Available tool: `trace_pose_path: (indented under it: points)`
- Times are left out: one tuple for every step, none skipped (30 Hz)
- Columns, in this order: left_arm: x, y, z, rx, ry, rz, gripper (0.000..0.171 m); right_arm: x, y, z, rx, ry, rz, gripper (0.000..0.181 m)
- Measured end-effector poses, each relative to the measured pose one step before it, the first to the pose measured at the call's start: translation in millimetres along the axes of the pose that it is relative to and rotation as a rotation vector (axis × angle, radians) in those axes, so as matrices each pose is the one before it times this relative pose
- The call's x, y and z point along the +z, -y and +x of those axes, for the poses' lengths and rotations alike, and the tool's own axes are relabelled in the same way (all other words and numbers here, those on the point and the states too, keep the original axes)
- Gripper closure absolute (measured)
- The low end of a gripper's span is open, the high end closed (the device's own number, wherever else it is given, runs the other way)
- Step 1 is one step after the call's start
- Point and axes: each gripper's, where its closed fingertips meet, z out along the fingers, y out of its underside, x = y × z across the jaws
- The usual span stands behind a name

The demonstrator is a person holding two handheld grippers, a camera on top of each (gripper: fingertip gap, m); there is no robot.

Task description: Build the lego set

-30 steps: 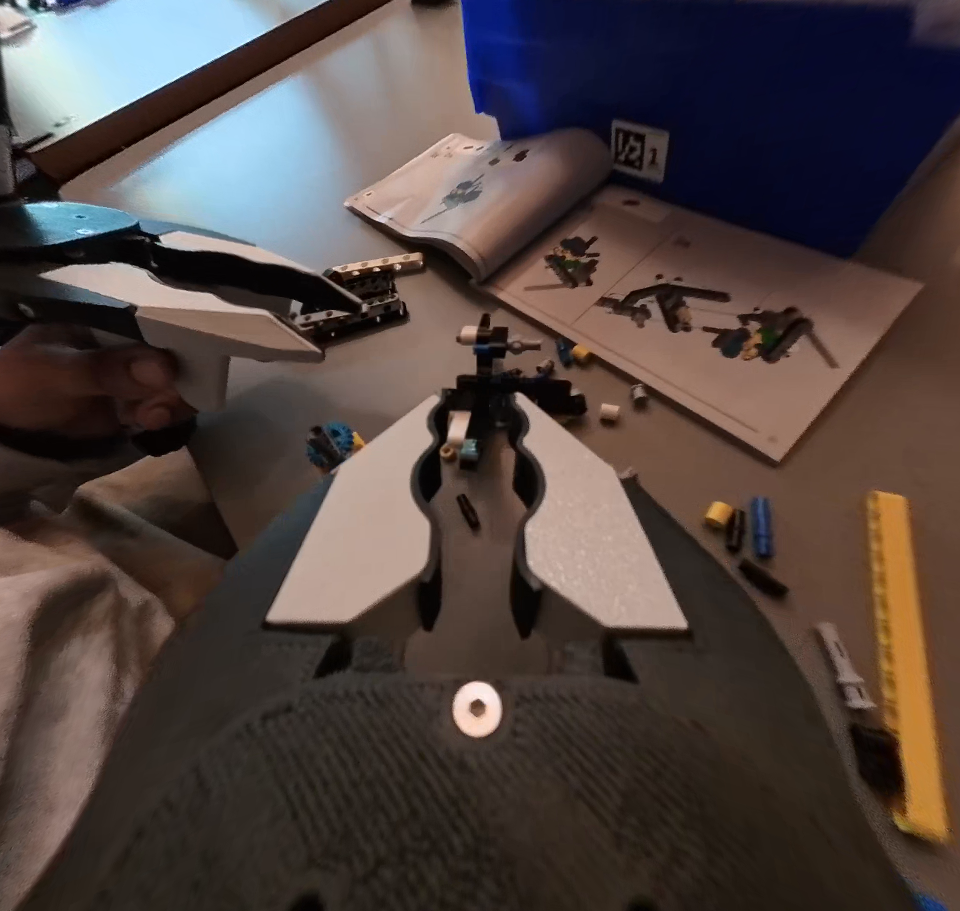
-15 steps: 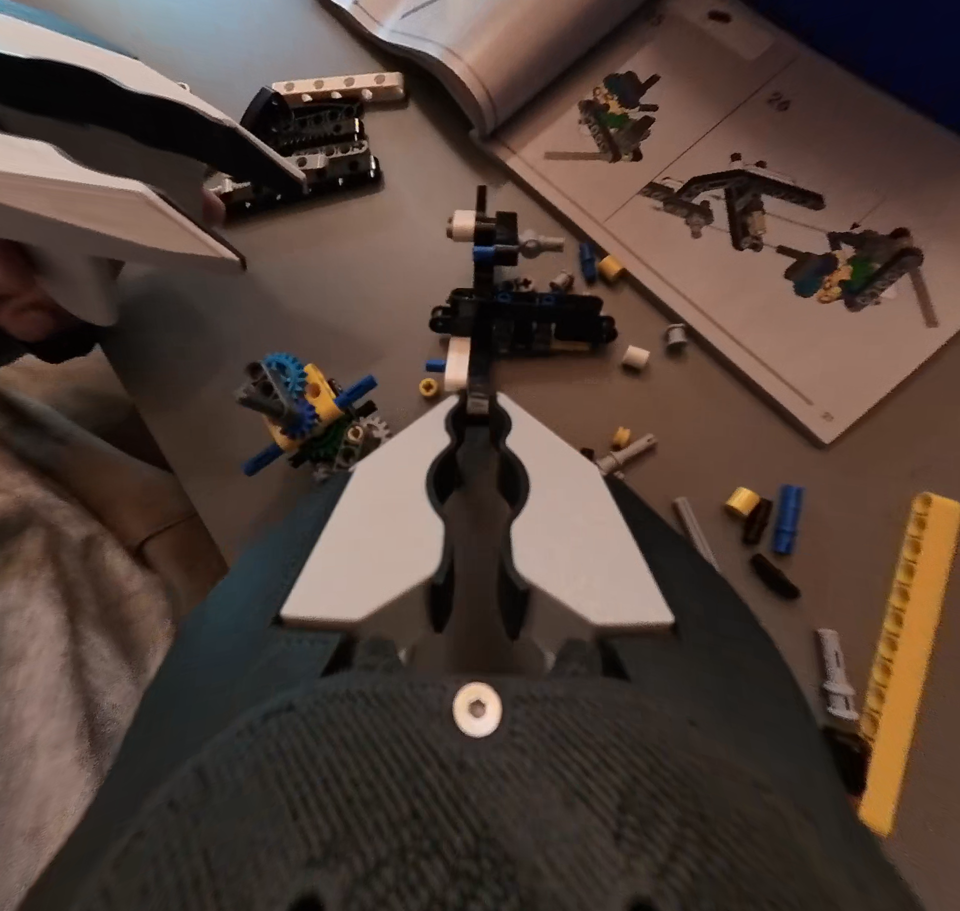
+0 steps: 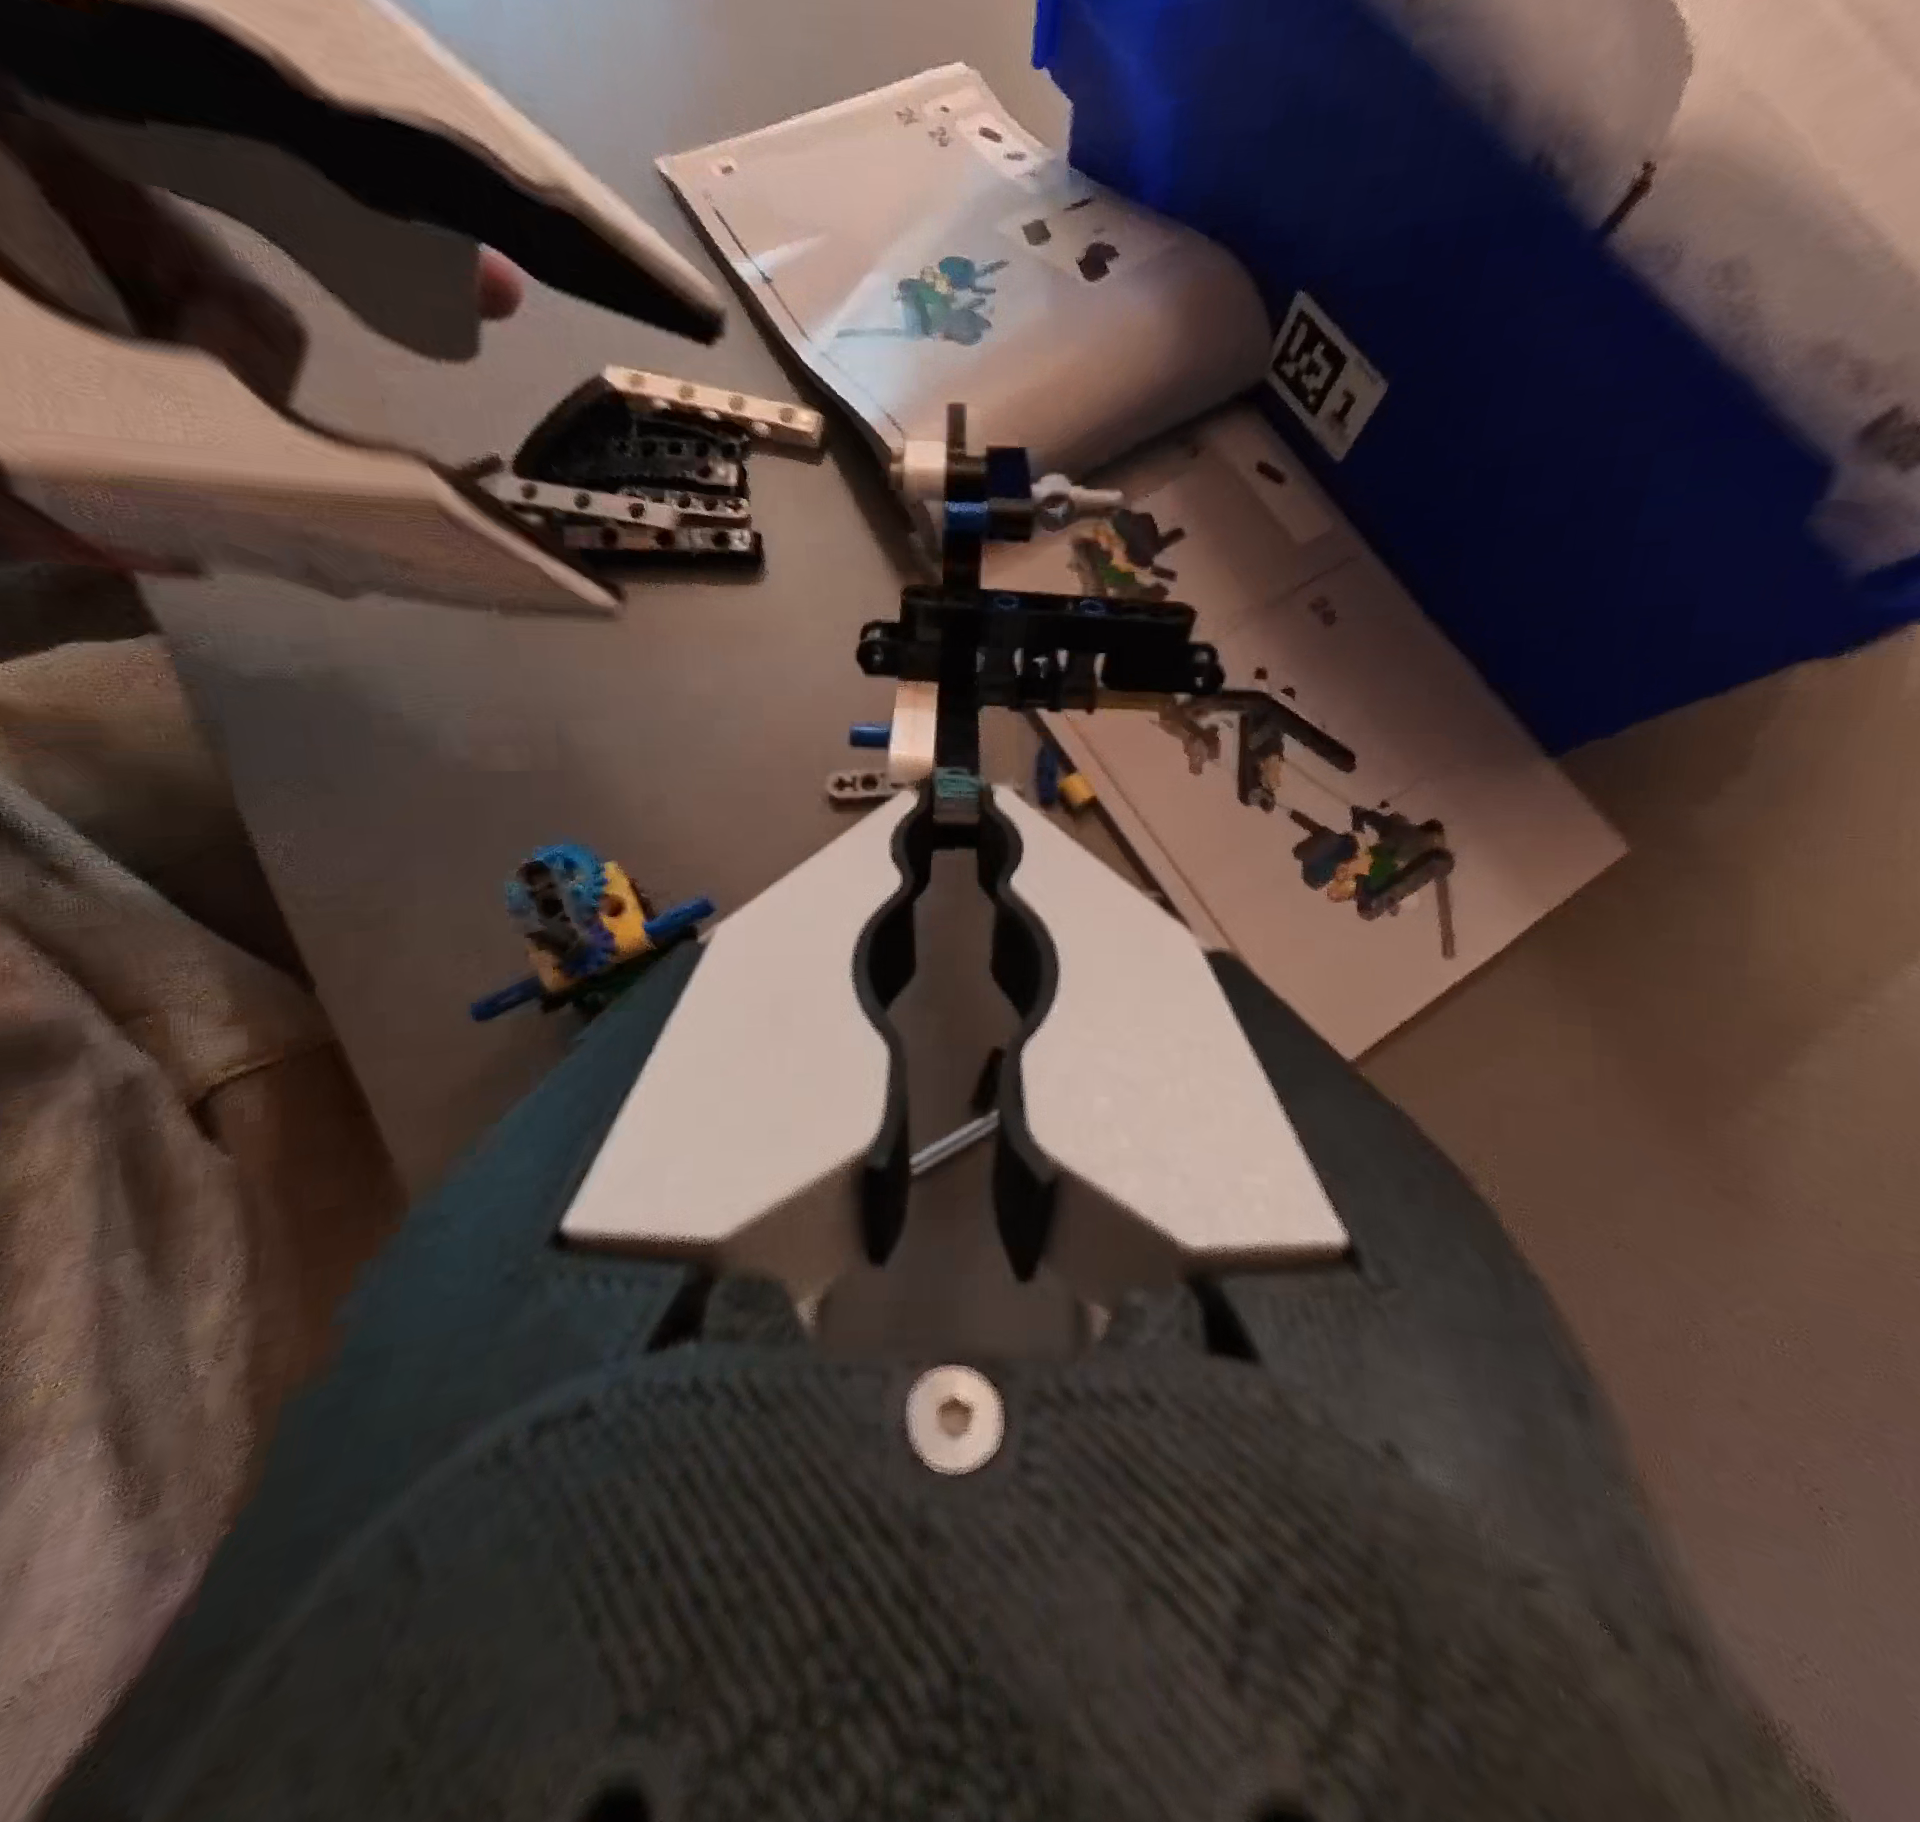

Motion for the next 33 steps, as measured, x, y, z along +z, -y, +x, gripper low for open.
trace_pose_path:
  points:
    - [4.16,6.08,2.89,0.1281,0.0243,-0.00563,0.132,-2.19,5.69,-2.08,0.0059,0.0226,-0.0073,0.175]
    - [4.84,4.86,4.21,0.1128,0.0123,-0.00453,0.136,-2.33,5.52,-2.18,0.0094,0.0212,-0.007,0.175]
    - [5.21,3.55,5.31,0.0823,-0.0026,-0.00535,0.138,-2.54,5.01,-1.2,0.0101,0.0147,-0.0083,0.175]
    - [4.65,2.98,6.97,0.0407,-0.0276,-0.00232,0.139,-2.58,3.93,-0.85,0.0071,0.0103,-0.0121,0.175]
    - [3.6,2.16,4.34,-0.0054,-0.0244,-0.0026,0.139,-2.77,2.92,-0.47,0.0019,0.0064,-0.0149,0.175]
    - [2.24,0.54,3.5,-0.0262,-0.0256,-0.00592,0.139,-2.71,1.73,-0.31,-0.0009,0.0047,-0.0175,0.175]
    - [1.27,-1.08,1.25,-0.0233,-0.0129,-0.01067,0.139,-2.53,0.79,-0.41,-0.0004,0.0055,-0.0179,0.175]
    - [0.71,-1.86,-1.62,-0.0069,0.0087,-0.01355,0.139,-2.34,0.85,-0.49,0.0006,0.006,-0.0117,0.175]
    - [0.55,-2.21,-2.74,0.0117,0.0202,-0.01579,0.14,-2.04,1.21,-0.78,0.0026,0.0082,-0.0045,0.175]
    - [0.37,-1.81,-2.02,0.0217,0.0204,-0.01436,0.139,-1.66,1.22,-1.72,0.0057,0.0148,-0.002,0.175]
    - [0.33,-0.64,-0.76,0.0241,0.0159,-0.0085,0.14,-0.95,1.04,-2.94,0.0079,0.0222,-0.0016,0.175]
    - [0.23,0.56,1.01,0.0183,0.0053,-0.00157,0.14,-0.53,1.22,-3.3,0.0098,0.0244,0.0006,0.175]
    - [0.3,1.19,1.27,0.0032,0.0011,0.00324,0.143,-0.18,1.21,-3.32,0.011,0.0217,0.0016,0.175]
    - [0.18,1.23,0.88,-0.0094,-0.0006,0.00432,0.148,0.07,0.81,-3.02,0.0089,0.0164,-0.0004,0.175]
    - [0.07,0.5,-0.25,-0.0118,0.0037,0.00354,0.152,0.14,-0.46,-1.58,0.004,0.0042,-0.0053,0.175]
    - [-0.14,-0.33,0.38,-0.0045,-0.0024,0.00077,0.154,-0.13,-1.07,-0.56,-0.0009,-0.0053,-0.0059,0.175]
    - [-0.45,0.1,1.05,-0.0048,-0.0067,0.00544,0.154,-0.14,-0.7,-0.55,-0.0023,-0.0067,-0.0014,0.175]
    - [-0.34,0.2,0.65,-0.0062,-0.0035,0.00708,0.155,-0.3,-0.06,-0.47,-0.0005,-0.0068,0.0037,0.175]
    - [-0.2,0.19,0.14,-0.0073,-0.0017,0.00678,0.156,-0.3,0.59,-0.06,0.001,-0.0084,0.0081,0.174]
    - [-0.33,0.38,-0.16,-0.0118,-0.0008,0.00853,0.159,-0.28,1.08,0.58,0.0009,-0.0107,0.0118,0.173]
    - [-0.25,0.5,-1.36,-0.0193,0.0044,0.01172,0.161,-0.6,1.66,0.9,0.0003,-0.0106,0.0157,0.172]
    - [-0.42,1.08,-3.33,-0.031,0.0139,0.01777,0.163,-1.17,2.26,-0.16,-0.0011,-0.0036,0.02,0.175]
    - [-1.08,2.0,-0.74,-0.0409,-0.0081,0.02408,0.166,-1.3,2.29,-1.06,-0.0023,0.0029,0.0214,0.173]
    - [-1.33,2.28,-3.7,-0.0512,0.0044,0.02352,0.167,-0.76,1.75,-1.19,0.0009,0.0055,0.0204,0.171]
    - [-1.56,2.2,-2.7,-0.0474,-0.0066,0.02287,0.167,-0.43,1.87,-0.91,0.0054,0.0056,0.0215,0.168]
    - [-1.36,1.74,-1.7,-0.0595,-0.0179,0.01871,0.167,-0.28,2.21,-1.09,0.0057,0.0065,0.0217,0.165]
    - [-1.79,2.83,-3.17,-0.0657,-0.0124,0.02789,0.167,-0.26,2.16,-1.55,0.0006,0.0075,0.0184,0.165]
    - [-2.11,2.74,-3.71,-0.0767,-0.0141,0.02691,0.167,-0.67,2.05,-0.72,-0.0037,-0.0016,0.0159,0.164]
    - [-2.66,3.74,-4.88,-0.0858,-0.0137,0.0326,0.167,-1.41,3.03,1.18,-0.0078,-0.0165,0.019,0.162]
    - [-3.06,4.25,-5.59,-0.0965,-0.016,0.03524,0.167,-2.19,4.04,2.25,-0.0133,-0.0261,0.025,0.16]
    - [-3.61,5.43,-6.17,-0.1099,-0.02,0.03907,0.167,-2.86,4.68,3.04,-0.0172,-0.0329,0.0299,0.157]
    - [-4.1,7.04,-5.84,-0.1254,-0.0287,0.04565,0.167,-3.2,5.04,4.08,-0.0192,-0.0399,0.0331,0.154]
    - [-4.59,8.16,-5.05,-0.1394,-0.0369,0.05009,0.167,-3.08,4.87,4.6,-0.0199,-0.0441,0.0358,0.152]
